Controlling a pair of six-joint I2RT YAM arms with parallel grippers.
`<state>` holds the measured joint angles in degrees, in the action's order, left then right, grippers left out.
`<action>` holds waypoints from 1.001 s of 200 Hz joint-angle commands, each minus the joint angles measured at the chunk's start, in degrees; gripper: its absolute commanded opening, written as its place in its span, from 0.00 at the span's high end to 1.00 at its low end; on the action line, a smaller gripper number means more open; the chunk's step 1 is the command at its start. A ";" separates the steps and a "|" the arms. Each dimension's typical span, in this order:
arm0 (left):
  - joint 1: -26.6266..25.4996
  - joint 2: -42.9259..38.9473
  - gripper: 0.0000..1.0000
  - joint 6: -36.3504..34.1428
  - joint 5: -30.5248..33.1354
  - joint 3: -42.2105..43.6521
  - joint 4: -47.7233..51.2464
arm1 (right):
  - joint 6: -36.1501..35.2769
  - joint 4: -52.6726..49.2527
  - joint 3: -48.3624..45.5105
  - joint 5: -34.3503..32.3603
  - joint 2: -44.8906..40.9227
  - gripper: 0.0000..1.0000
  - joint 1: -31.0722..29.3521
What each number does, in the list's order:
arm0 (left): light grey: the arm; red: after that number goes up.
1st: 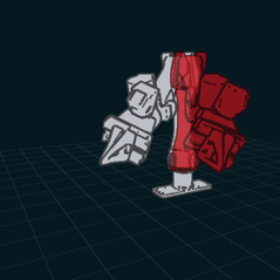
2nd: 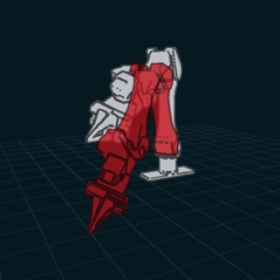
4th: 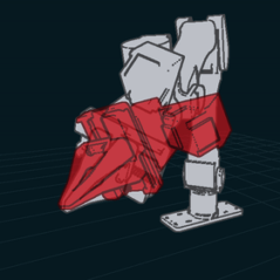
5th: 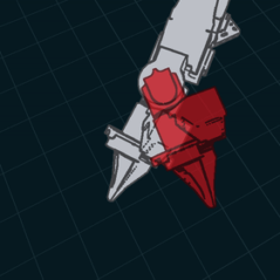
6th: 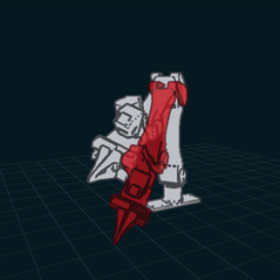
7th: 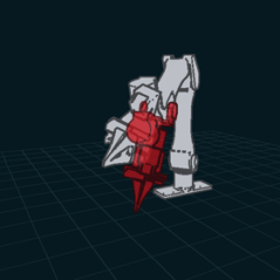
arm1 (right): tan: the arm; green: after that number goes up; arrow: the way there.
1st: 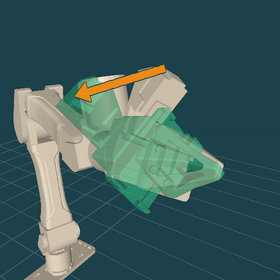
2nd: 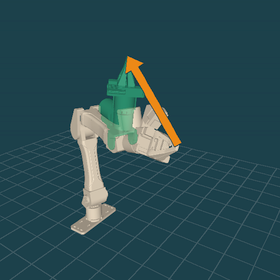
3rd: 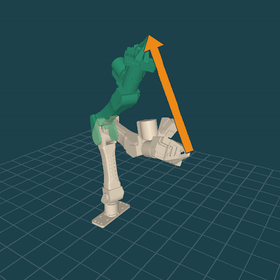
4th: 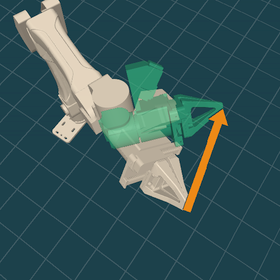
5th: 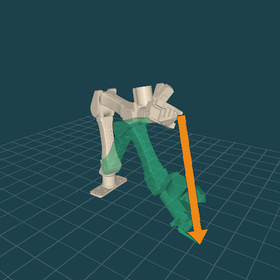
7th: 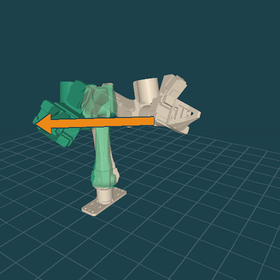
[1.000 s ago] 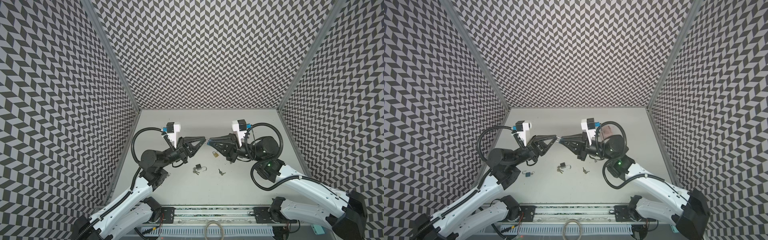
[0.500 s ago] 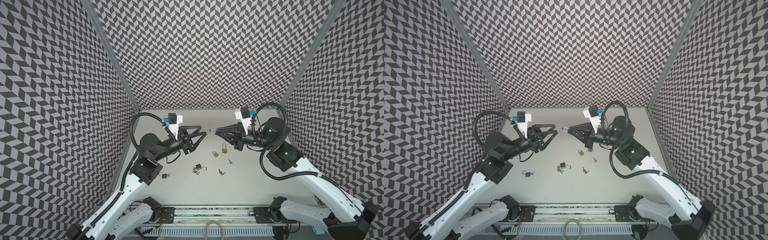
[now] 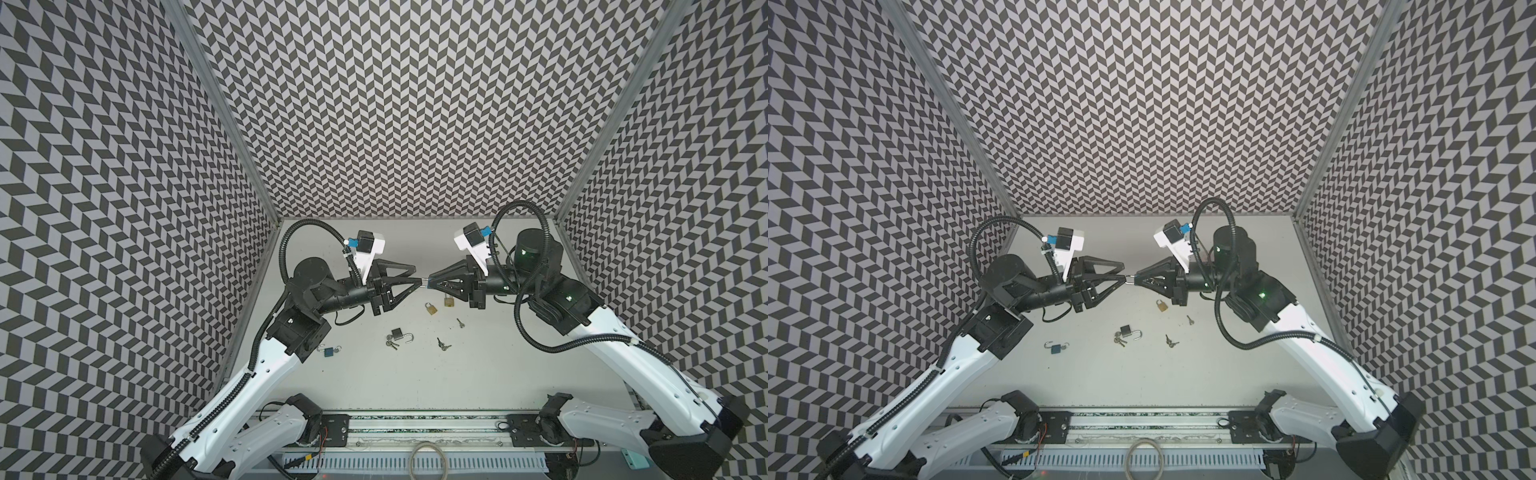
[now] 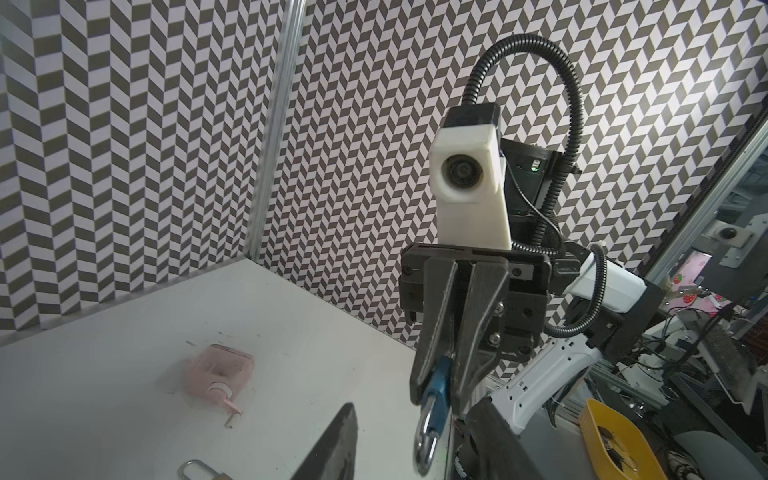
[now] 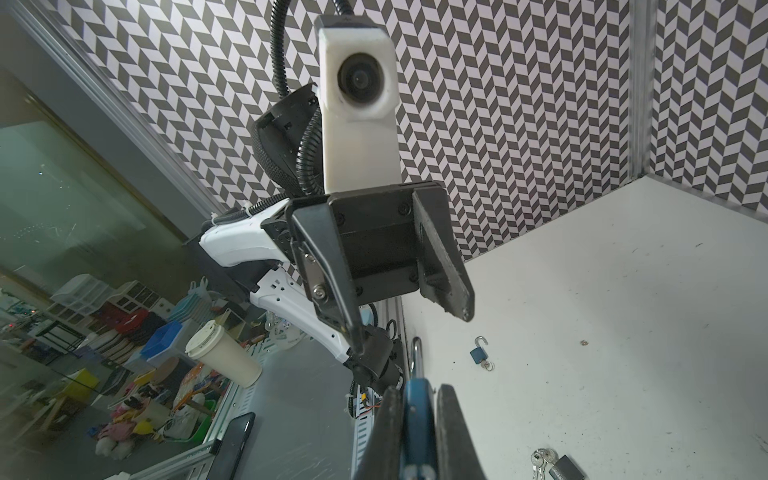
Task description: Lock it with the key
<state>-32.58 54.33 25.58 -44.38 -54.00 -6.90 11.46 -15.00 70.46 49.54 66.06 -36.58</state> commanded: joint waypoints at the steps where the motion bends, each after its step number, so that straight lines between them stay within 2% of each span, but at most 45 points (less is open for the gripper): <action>1: 0.32 -0.29 0.60 0.52 -3.20 0.89 -2.63 | -0.92 2.44 1.14 1.58 -0.39 1.00 0.12; 22: 0.28 -0.01 0.60 0.84 -4.42 1.17 -3.21 | -0.42 3.39 0.84 1.10 -0.75 1.00 0.10; 41: 0.28 0.01 0.69 1.13 -5.35 1.60 -3.97 | -0.13 3.93 0.74 0.61 -0.94 1.00 0.10; 113: 0.15 -1.04 0.93 1.37 -6.12 2.36 -4.91 | 0.40 5.20 -0.03 0.56 -1.03 1.00 0.17; 127: 0.06 -1.18 1.00 1.29 -6.17 2.41 -4.97 | 0.53 5.59 -0.13 0.98 -1.18 1.00 0.19; 177: -0.59 -1.71 1.00 0.98 -6.17 2.77 -5.84 | 2.10 9.10 -1.84 1.62 -1.61 1.00 0.11; 188: -2.96 -0.56 1.00 0.01 -5.97 2.51 -5.84 | 3.88 11.72 -2.49 1.87 -0.94 1.00 -0.26; 200: -7.97 1.37 1.00 -2.32 -2.65 2.07 -4.44 | 6.62 16.13 -3.20 2.60 0.44 1.00 -1.65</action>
<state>-33.85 53.65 26.46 -48.10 -51.44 -10.76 13.80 -9.76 68.64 52.03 65.58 -36.71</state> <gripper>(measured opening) 0.048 0.108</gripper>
